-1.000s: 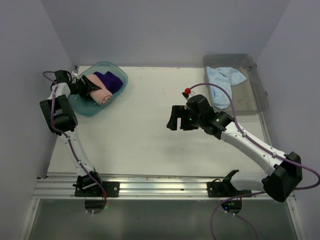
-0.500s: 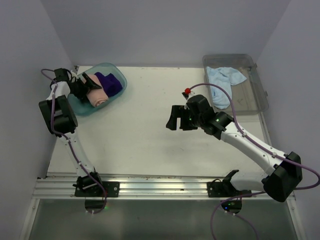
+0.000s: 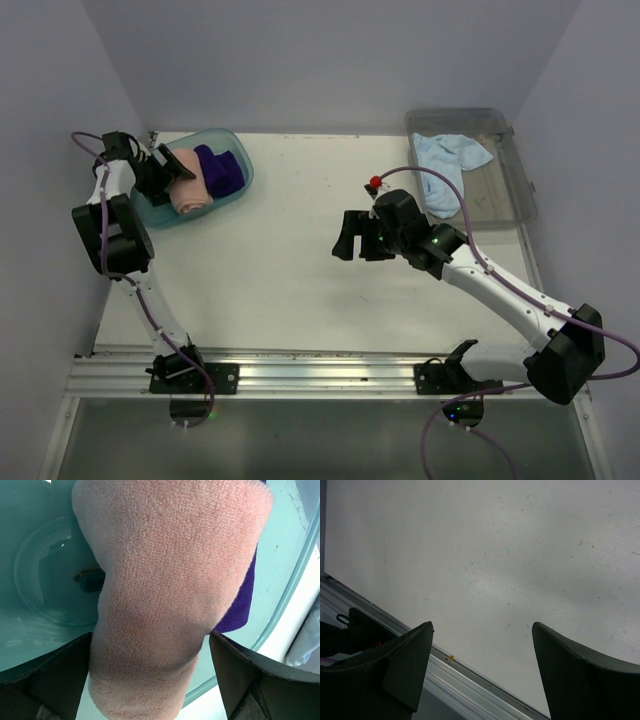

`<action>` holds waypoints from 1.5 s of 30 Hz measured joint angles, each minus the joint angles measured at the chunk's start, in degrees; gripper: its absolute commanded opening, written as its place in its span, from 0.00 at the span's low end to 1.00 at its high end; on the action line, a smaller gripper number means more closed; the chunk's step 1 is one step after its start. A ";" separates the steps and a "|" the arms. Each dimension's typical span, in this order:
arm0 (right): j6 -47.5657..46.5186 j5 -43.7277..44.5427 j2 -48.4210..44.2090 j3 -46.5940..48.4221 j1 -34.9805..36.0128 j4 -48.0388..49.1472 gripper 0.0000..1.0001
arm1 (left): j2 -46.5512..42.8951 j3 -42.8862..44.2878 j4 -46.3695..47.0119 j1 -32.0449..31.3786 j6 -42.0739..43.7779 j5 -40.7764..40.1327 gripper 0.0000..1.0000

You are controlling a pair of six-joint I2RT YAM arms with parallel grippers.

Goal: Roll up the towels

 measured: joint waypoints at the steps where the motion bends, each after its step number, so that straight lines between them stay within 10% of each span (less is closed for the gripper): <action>1: 0.00 -0.02 0.00 0.00 0.00 0.00 0.83 | -0.20 0.00 -0.11 0.00 0.20 -0.09 1.00; 28: -0.28 3.48 0.02 0.39 0.24 -1.20 0.91 | -16.85 -0.17 -5.14 -0.44 3.76 -8.35 1.00; 45: -2.10 27.41 -0.22 5.44 0.35 -10.99 0.98 | -58.10 -35.32 2.78 -21.44 2.64 -14.14 1.00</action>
